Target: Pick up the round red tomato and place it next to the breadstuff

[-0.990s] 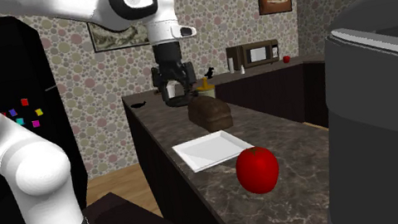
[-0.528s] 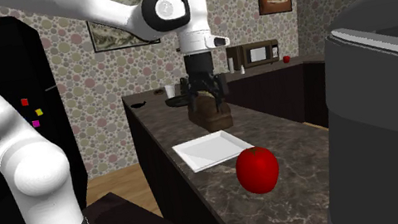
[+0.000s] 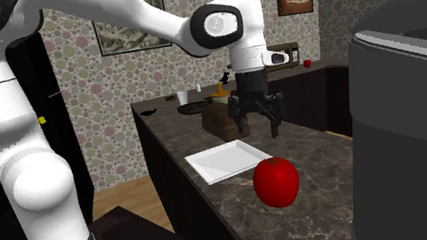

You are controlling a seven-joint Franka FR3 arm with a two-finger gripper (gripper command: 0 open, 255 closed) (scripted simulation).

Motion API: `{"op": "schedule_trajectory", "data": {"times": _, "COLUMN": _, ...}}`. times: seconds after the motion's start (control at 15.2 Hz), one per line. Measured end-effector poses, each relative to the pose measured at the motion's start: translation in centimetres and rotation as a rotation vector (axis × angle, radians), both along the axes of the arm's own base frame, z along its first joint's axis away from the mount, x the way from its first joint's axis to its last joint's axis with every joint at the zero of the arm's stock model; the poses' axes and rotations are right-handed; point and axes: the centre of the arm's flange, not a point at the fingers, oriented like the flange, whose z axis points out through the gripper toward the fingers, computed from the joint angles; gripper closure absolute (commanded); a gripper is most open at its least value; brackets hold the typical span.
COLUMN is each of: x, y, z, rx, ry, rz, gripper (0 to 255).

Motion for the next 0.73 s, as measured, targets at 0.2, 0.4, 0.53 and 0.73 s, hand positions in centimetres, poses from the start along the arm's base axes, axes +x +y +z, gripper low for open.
{"op": "schedule_trajectory", "data": {"times": 0.2, "x": 0.7, "y": -2.1, "z": -1.2, "rx": -0.004, "ry": 0.006, "rz": -0.004, "gripper": 0}}
{"op": "schedule_trajectory", "data": {"times": 0.4, "x": 0.7, "y": -2.4, "z": -2.8, "rx": -0.004, "ry": 0.007, "rz": -0.004, "gripper": 0}}
{"op": "schedule_trajectory", "data": {"times": 0.53, "x": 0.6, "y": -2.5, "z": -3.7, "rx": -0.004, "ry": 0.007, "rz": -0.004, "gripper": 0}}
{"op": "schedule_trajectory", "data": {"times": 0.73, "x": 0.6, "y": -2.6, "z": -5.0, "rx": -0.004, "ry": 0.007, "rz": -0.004, "gripper": 0}}
